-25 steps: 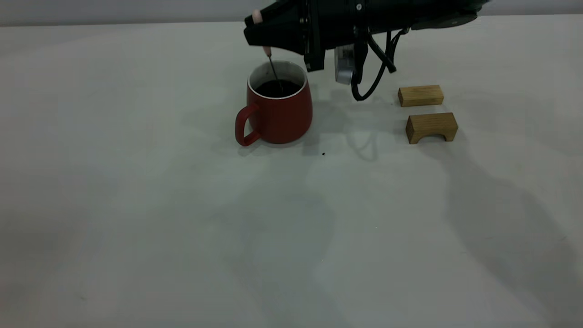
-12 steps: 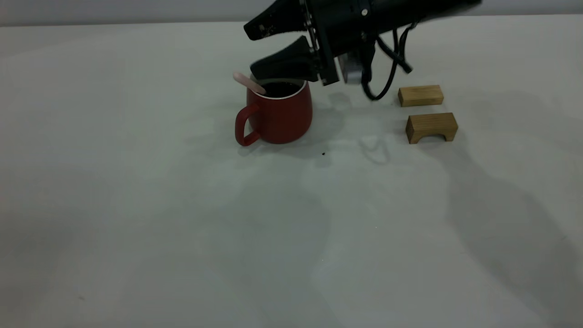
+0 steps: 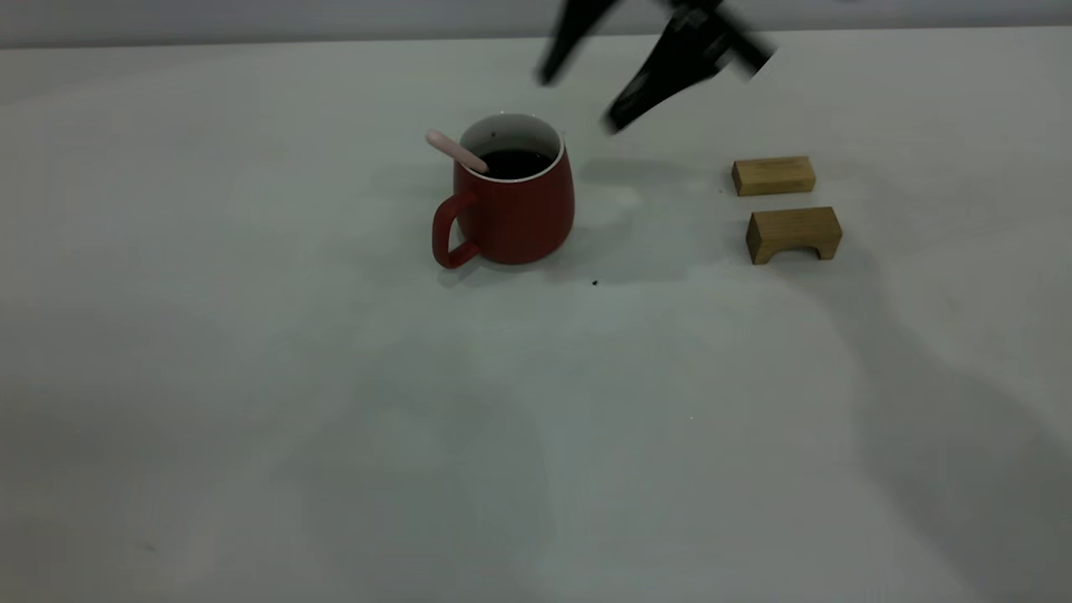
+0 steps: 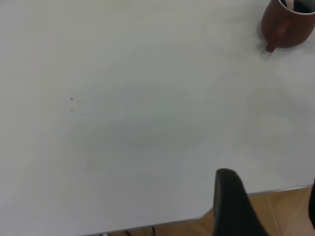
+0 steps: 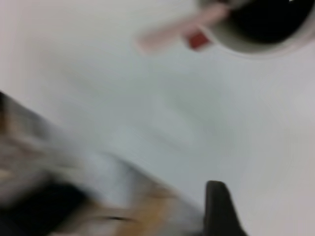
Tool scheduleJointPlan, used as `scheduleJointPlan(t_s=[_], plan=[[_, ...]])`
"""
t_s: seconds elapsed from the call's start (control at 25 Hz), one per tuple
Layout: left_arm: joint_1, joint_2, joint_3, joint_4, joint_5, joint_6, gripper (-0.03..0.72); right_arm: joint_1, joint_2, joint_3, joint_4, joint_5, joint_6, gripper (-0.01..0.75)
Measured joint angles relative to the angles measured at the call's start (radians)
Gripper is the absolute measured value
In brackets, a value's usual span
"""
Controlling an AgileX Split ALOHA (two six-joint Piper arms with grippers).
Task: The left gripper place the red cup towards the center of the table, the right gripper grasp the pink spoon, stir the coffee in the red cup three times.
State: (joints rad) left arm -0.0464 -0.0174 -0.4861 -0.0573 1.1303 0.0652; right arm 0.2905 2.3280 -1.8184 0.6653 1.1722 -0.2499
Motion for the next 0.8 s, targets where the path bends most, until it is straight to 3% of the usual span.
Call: scheduleJointPlan(t_s=[0.2, 0.4, 0.56, 0.8], plan=[[0.0, 0.0, 0.0, 0.0, 0.0, 0.0, 0.447, 0.0, -0.159, 0.0, -0.301, 0.032, -0.204, 0.313], [0.0, 0.0, 0.0, 0.0, 0.0, 0.0, 0.447, 0.0, -0.295, 0.0, -0.437, 0.043, -0.31, 0.191], [0.0, 0.0, 0.0, 0.0, 0.0, 0.0, 0.447, 0.0, -0.483, 0.054, -0.454, 0.045, -0.228, 0.161], [0.0, 0.0, 0.0, 0.0, 0.0, 0.0, 0.447, 0.0, -0.799, 0.269, -0.517, 0.066, -0.038, 0.16]])
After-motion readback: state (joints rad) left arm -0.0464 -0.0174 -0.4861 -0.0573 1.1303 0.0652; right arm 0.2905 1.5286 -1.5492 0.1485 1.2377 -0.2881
